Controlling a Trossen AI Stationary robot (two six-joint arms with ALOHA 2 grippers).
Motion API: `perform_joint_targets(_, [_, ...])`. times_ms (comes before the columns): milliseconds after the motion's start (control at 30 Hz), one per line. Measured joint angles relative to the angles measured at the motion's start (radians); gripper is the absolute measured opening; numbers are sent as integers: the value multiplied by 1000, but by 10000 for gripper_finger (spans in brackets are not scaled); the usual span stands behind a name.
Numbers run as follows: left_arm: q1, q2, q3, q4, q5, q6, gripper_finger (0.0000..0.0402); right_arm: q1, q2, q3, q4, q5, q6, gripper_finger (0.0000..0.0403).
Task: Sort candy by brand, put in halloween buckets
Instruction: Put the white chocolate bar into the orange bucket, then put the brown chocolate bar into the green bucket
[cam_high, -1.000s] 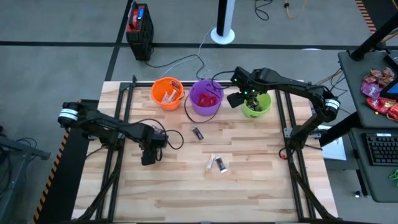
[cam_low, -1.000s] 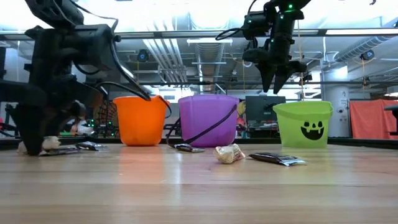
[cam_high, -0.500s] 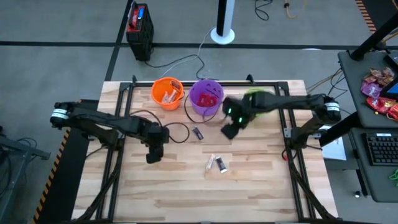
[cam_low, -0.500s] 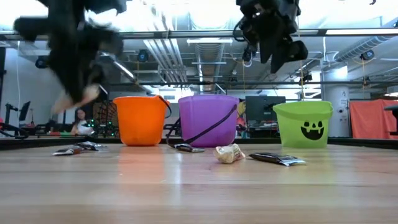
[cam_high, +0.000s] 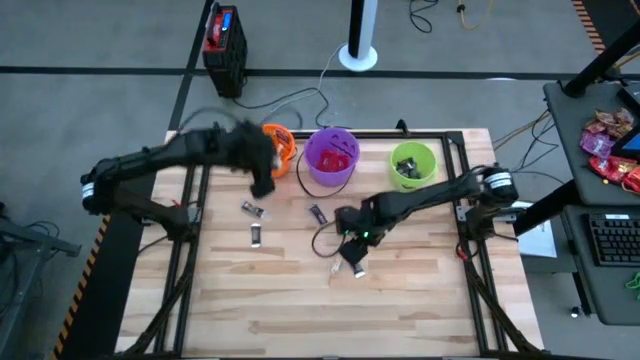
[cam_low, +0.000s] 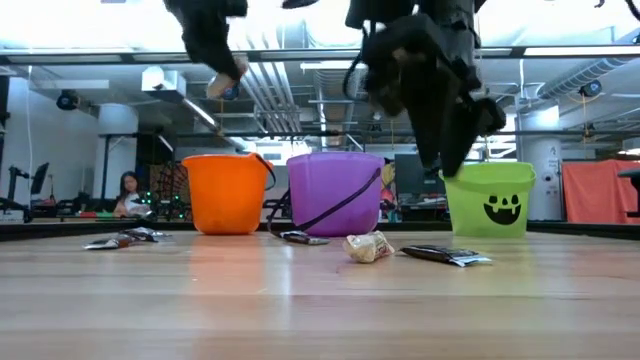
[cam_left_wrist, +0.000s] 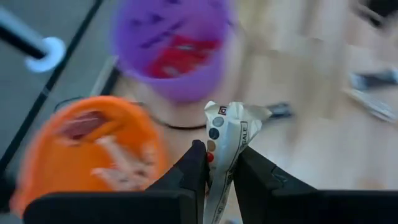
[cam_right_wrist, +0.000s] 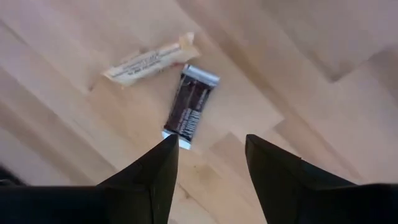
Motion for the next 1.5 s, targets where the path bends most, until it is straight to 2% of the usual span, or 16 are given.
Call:
perform_joint_targets(200, [305,48,8,1,171,84,42,60,116,0,21,0,48,208])
perform_joint_targets(333, [405,113,-12,-15,223,81,43,99,167,0,59,0,66,230])
perform_joint_targets(567, [418,229,-15,-22,222,154,47,120,209,0,95,0,141,258])
perform_joint_targets(700, [428,300,-2,-18,125,152,51,121,210,0,118,-1,162,263])
perform_joint_targets(800, [432,335,2,-19,63,154,64,120,210,0,126,-1,166,263])
perform_joint_targets(1067, [432,358,2,-17,61,160,109,120,220,-2,138,2,174,259])
perform_joint_targets(1267, [432,326,19,-18,57,156,123,120,252,-6,146,20,113,221])
perform_joint_targets(1500, [421,259,112,-90,74,123,124,120,285,-11,140,24,73,99])
